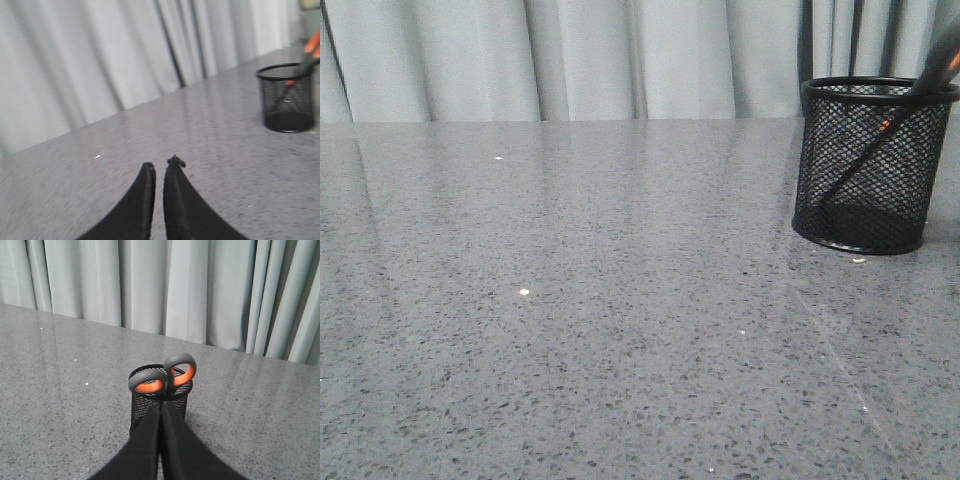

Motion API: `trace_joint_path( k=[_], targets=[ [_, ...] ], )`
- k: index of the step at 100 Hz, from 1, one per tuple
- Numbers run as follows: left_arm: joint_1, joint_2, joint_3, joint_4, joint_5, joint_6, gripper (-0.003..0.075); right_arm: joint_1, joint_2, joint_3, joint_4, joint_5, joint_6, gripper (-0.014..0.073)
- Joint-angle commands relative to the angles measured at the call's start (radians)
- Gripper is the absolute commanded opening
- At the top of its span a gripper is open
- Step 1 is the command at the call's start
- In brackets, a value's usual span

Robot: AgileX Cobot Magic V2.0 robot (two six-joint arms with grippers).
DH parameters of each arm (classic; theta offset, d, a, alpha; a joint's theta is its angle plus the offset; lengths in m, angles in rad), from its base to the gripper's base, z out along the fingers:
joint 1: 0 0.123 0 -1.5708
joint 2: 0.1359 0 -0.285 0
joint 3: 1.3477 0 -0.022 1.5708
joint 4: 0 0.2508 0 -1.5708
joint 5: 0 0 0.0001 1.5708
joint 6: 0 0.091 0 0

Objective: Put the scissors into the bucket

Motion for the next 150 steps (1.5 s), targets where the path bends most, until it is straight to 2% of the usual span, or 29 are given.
trace_joint_path(
  k=[1,9,17,37,68,134,141,150],
  targets=[
    [0.094,-0.045,0.064,-0.092,-0.145,-0.011,0.0022,0.002,0.013,-0.020,0.012,-0.081,-0.007,-0.0045],
    [0.164,-0.100,0.135,-0.146,-0.130,-0.014,0.0022,0.002,0.013,-0.020,0.012,-0.081,-0.007,-0.0045],
    [0.228,-0.145,0.125,-0.153,0.074,-0.014,0.0022,0.002,0.013,-0.020,0.012,-0.081,-0.007,-0.0045],
    [0.345,-0.189,0.130,-0.162,0.348,-0.014,0.0022,0.002,0.013,-0.020,0.012,-0.079,-0.007,-0.0045],
    [0.465,-0.221,0.130,-0.179,0.359,-0.014,0.0022,0.002,0.013,-0.020,0.012,-0.079,-0.007,-0.0045],
    [0.465,-0.221,0.130,-0.179,0.359,-0.012,0.0022,0.002,0.013,-0.020,0.012,-0.079,-0.007,-0.0045],
    [0.465,-0.221,0.130,-0.179,0.359,-0.012,0.0022,-0.010,0.013,0.005,-0.065,-0.096,-0.001,-0.0045],
    [0.465,-0.221,0.130,-0.179,0.359,-0.012,0.0022,-0.063,0.013,0.078,-0.140,-0.227,0.137,-0.0045]
  ],
)
